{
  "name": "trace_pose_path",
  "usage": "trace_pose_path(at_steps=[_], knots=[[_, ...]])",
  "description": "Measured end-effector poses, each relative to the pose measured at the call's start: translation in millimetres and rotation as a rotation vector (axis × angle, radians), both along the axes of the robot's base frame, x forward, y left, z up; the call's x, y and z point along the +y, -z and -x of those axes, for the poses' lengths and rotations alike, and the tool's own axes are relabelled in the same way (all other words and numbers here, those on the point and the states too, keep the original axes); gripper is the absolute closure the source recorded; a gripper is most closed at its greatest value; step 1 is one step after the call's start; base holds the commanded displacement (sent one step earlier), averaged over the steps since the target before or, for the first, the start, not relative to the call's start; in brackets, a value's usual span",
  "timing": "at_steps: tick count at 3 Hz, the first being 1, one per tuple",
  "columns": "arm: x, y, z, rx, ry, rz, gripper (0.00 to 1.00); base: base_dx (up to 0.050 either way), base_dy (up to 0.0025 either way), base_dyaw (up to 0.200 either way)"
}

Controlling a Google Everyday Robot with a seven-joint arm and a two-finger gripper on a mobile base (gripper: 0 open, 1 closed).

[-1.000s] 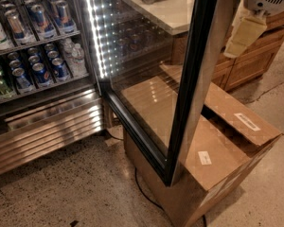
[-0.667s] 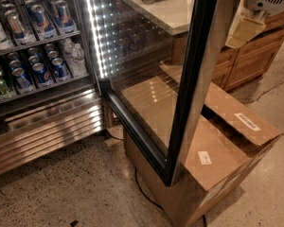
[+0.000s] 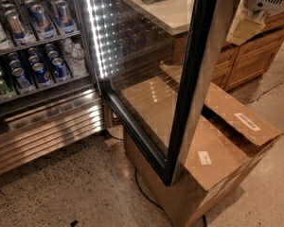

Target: Close right fridge door

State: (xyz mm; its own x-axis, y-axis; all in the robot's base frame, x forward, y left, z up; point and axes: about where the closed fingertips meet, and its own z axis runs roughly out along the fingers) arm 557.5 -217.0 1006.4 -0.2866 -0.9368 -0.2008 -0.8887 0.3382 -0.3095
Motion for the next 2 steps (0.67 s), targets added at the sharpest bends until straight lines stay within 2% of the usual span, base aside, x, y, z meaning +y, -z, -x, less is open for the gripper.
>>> trace_pose_path(at_steps=[2], knots=[[0.0, 0.0, 0.0, 0.000, 0.000, 0.000, 1.00, 0.000, -0.00008, 0.196]])
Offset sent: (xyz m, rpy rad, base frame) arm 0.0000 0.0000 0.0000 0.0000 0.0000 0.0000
